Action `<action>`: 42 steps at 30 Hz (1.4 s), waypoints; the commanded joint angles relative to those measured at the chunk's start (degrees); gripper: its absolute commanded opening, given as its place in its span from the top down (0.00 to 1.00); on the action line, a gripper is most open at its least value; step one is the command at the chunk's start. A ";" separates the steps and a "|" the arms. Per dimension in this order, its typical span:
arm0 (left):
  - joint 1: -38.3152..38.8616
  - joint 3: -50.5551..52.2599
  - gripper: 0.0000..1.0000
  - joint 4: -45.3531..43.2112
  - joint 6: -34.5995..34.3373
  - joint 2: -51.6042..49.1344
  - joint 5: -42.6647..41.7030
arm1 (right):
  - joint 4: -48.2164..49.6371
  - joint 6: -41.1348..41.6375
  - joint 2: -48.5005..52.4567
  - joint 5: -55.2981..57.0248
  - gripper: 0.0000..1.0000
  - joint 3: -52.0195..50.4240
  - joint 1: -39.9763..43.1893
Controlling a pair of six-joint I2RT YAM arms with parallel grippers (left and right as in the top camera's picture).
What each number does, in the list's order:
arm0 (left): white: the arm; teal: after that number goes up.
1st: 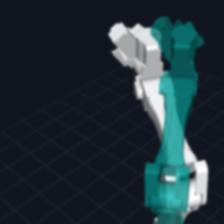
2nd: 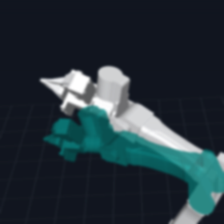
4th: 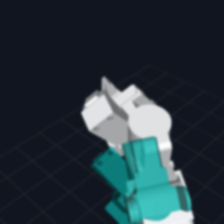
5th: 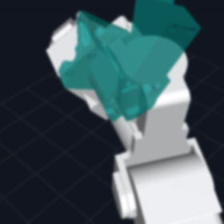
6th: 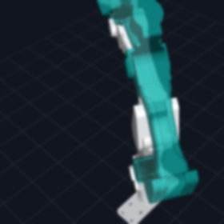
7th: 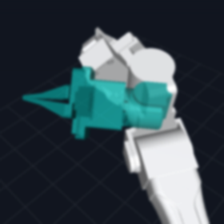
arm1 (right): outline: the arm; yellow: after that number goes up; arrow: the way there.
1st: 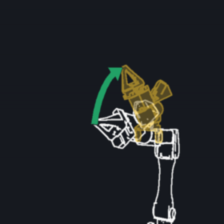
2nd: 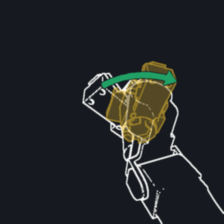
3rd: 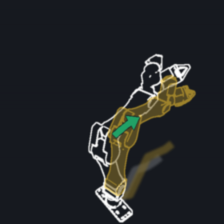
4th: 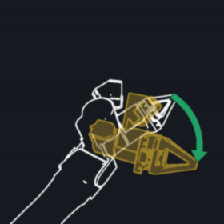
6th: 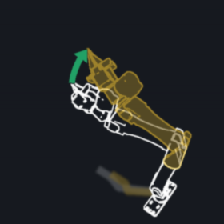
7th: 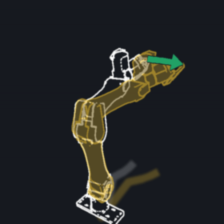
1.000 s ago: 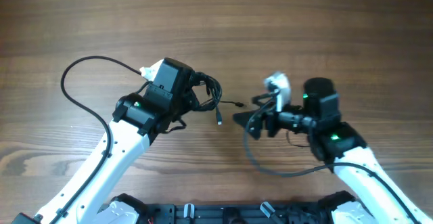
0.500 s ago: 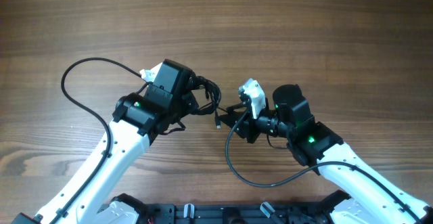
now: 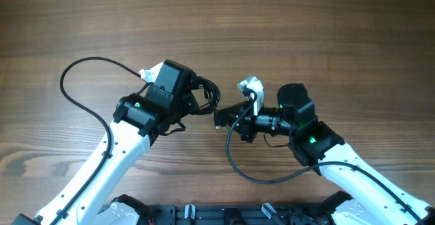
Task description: Untangle cables
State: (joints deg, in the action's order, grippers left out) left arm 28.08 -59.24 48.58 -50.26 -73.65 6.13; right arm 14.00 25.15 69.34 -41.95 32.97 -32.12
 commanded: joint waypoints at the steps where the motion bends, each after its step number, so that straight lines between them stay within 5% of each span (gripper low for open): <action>1: 2.32 -1.05 0.96 -1.49 0.55 0.13 1.38 | 3.41 8.33 0.55 -2.60 0.96 1.09 -0.17; 17: 10.56 -1.05 0.96 -5.38 5.31 0.17 1.20 | -2.75 24.52 0.59 26.71 0.95 1.09 -0.17; 24: 10.71 -1.05 0.96 -7.58 8.79 0.24 -10.73 | -1.53 26.38 0.59 29.57 0.96 1.09 -0.17; 28: 10.71 -1.05 0.96 -8.66 -2.49 0.24 -12.39 | -1.07 27.43 0.59 30.38 0.95 1.09 -0.17; 36: 9.64 -1.05 0.96 -11.78 -13.16 0.26 -17.73 | -4.55 27.26 0.63 30.32 0.95 1.09 -0.17; 42: 4.83 -1.05 0.96 -14.62 -21.46 0.24 -19.45 | -5.05 18.05 0.63 20.24 0.95 1.09 -0.17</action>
State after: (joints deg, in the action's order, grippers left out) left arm 34.61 -59.24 35.62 -66.17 -73.65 -11.03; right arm 8.84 48.82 69.45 -15.51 33.08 -32.23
